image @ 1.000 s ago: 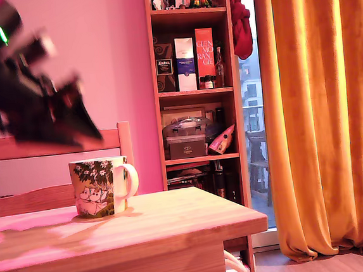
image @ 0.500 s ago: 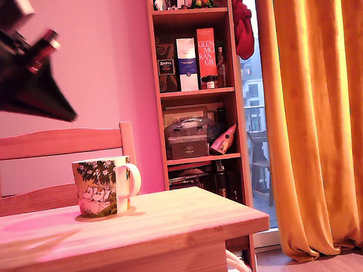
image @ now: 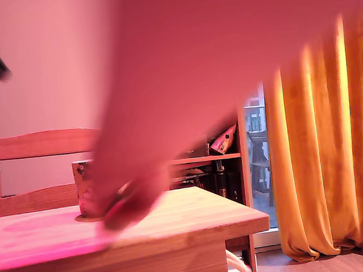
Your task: Pick up the coffee capsules on the table and drop them inside the coffee cup
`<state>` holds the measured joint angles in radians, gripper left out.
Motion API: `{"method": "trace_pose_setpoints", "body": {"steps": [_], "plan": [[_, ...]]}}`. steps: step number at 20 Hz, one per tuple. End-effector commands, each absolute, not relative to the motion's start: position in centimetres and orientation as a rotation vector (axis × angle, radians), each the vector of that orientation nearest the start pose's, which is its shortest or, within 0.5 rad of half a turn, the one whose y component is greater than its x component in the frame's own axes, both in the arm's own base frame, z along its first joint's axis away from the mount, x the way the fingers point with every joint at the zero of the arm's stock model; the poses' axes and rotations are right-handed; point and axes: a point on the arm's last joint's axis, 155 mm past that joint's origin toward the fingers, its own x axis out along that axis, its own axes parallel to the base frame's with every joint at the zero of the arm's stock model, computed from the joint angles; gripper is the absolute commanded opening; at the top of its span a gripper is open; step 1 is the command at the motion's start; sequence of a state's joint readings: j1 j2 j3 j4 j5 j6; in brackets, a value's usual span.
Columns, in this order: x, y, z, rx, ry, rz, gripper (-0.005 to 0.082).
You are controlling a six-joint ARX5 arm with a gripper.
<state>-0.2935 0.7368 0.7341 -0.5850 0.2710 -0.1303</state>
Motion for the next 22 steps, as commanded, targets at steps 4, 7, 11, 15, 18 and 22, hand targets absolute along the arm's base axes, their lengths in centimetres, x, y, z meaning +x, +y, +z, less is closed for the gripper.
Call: {"method": "trace_pose_setpoints", "body": {"steps": [4, 7, 11, 15, 18, 22], "plan": [[22.7, -11.3, 20.5, -0.173, 0.632, -0.452, -0.0019], [21.9, -11.0, 21.3, -0.185, 0.599, -0.454, -0.0019], [20.9, -10.3, 21.7, -0.133, 0.563, -0.449, -0.0019], [20.5, -10.2, 23.4, -0.111, 0.479, -0.464, -0.0019], [20.4, -10.1, 23.6, -0.058, 0.453, -0.472, -0.0019], [20.9, -10.2, 24.1, -0.021, 0.405, -0.481, -0.0019]]}}
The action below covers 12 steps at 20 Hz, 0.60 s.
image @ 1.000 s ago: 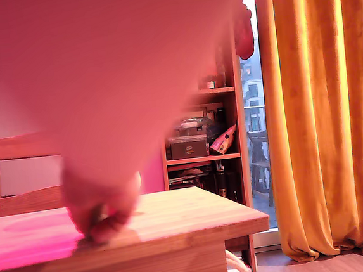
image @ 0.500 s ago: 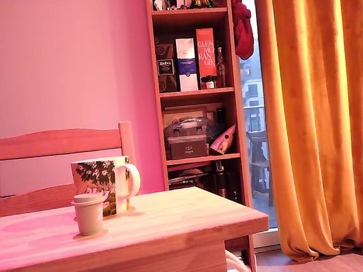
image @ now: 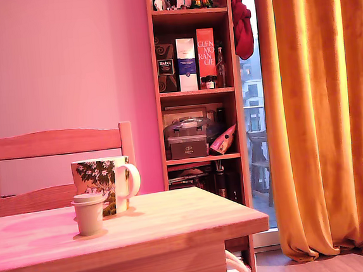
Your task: Pick up the coffee capsules on the table and drop them inside the coffee cup
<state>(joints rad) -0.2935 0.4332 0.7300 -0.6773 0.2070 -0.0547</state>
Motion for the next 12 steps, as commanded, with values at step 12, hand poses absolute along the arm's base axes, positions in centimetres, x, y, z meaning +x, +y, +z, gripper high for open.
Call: {"method": "trace_pose_setpoints", "body": {"steps": [12], "plan": [[22.3, -11.5, 22.2, -0.068, 0.249, -0.525, -0.0019]]}}
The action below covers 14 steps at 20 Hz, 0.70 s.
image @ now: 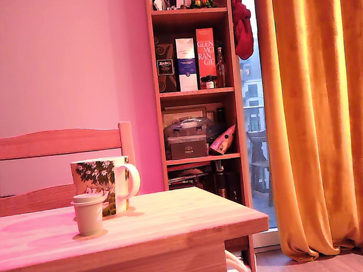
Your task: Pick up the coffee capsules on the table and drop them inside the coffee cup
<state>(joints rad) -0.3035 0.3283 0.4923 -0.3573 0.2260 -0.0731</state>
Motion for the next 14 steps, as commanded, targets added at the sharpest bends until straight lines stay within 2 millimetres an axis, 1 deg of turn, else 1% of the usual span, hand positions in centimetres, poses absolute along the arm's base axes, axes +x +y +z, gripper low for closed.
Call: {"method": "trace_pose_setpoints", "body": {"steps": [1, 3, 7, 10, 14], "plan": [[22.3, -11.7, 21.5, -0.070, 0.257, -0.532, -0.0019], [22.3, -11.9, 20.2, -0.073, 0.288, -0.535, -0.0019], [21.9, -12.4, 19.3, -0.067, 0.315, -0.555, -0.0019], [21.3, -12.5, 17.1, -0.081, 0.420, -0.556, -0.0019], [21.4, -13.0, 15.5, -0.080, 0.491, -0.564, -0.0019]]}}
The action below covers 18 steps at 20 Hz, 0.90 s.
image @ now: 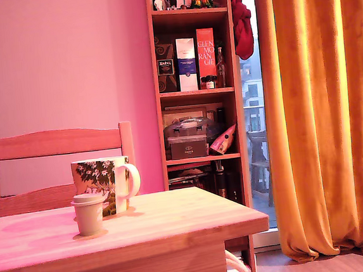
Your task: Pick up the coffee capsules on the table and drop them inside the coffee cup
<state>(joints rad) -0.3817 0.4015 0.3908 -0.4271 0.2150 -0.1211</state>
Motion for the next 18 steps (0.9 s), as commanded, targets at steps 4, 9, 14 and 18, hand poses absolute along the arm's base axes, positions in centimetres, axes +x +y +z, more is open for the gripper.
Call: {"method": "trace_pose_setpoints", "body": {"steps": [4, 9, 14, 18], "plan": [[21.4, -13.3, 13.9, -0.076, 0.566, -0.565, -0.0019], [21.8, -13.2, 13.2, -0.072, 0.593, -0.546, -0.0018], [22.4, -13.1, 14.0, -0.096, 0.559, -0.525, 0.0384], [22.5, -12.8, 13.9, -0.110, 0.568, -0.505, 0.0710]]}}
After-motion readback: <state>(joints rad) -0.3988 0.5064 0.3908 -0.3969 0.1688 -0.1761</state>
